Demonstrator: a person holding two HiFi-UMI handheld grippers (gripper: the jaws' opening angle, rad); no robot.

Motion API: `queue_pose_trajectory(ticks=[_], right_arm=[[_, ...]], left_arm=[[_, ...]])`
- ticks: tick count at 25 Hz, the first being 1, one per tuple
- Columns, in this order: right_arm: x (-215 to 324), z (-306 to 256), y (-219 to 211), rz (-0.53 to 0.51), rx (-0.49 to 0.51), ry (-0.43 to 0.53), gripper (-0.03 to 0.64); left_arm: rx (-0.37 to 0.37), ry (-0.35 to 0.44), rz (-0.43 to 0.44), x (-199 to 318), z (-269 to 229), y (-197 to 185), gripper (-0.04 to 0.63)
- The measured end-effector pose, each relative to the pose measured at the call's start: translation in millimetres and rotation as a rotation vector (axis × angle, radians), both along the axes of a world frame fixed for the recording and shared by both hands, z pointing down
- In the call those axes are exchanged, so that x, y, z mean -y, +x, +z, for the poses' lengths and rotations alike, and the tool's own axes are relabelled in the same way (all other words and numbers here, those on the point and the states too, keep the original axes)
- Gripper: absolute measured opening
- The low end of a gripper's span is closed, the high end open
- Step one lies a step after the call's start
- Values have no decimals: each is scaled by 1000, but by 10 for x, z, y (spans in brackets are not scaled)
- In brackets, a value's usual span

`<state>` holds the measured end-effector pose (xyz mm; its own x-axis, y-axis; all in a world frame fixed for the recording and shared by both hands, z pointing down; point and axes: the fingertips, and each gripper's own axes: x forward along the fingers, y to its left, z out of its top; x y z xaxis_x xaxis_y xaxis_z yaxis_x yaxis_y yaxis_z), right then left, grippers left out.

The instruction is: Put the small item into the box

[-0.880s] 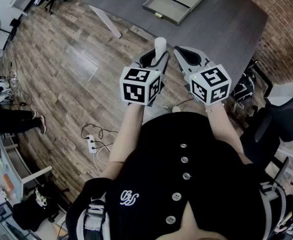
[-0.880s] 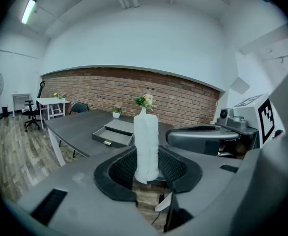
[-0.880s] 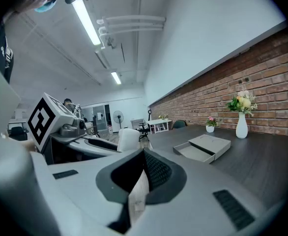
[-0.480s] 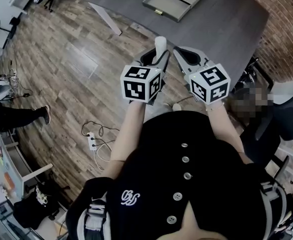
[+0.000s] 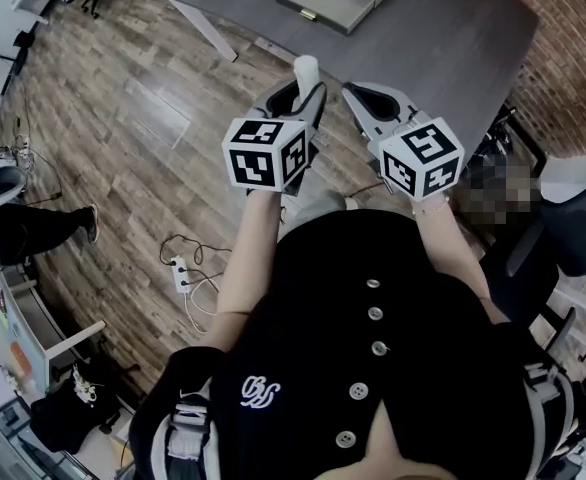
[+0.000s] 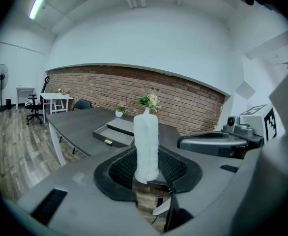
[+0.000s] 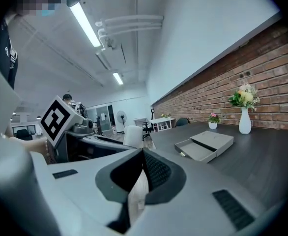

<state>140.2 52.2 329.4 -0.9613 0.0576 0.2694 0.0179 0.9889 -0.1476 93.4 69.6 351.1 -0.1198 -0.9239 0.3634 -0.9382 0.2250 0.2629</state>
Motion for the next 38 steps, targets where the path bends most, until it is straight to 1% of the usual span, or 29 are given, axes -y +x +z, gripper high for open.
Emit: queue_pose_trajectory(ticks=[2,5,10,12,14,18,20,23,25,28,31,34,38], right_arm=[[40,30,10,-12,1,-15,9],[87,17,-31,-19,30,-40,9],[199,18,-250,-36,40,-36,11],[344,57,-407,-28,38,-31,12],[490,102,-614,3,36,-33,12],[813,153,-1181,70,40,-43,12],[950,192,-1474,120,35,-50,12],[1173,204,-1835,247,34,-65,12],[1342,185,-2055,319,39,-72,12],[1514,206,-2345,388,29,-67,12],[1608,295,-2497,451,7,-62,12],[1720,362,-2519,502,-13,-64,13],[1872,409,-2452,557,-34,-83,12]], left_arm=[[6,-4,-5,44,14,-14,129],[23,-12,-15,74,32,-102,129],[47,-4,-23,237,13,-468,129],[62,-1,-8,397,26,-667,129],[63,1,19,544,58,-889,129],[70,-3,72,817,90,-1450,129],[74,-14,128,957,118,-1734,129],[90,-31,257,1231,104,-2138,129],[111,-23,331,1414,34,-2370,129],[125,-10,420,1632,13,-2638,129],[100,-14,499,1791,151,-2756,129],[60,-28,564,1935,296,-2752,129],[36,-56,614,2091,401,-2698,129]])
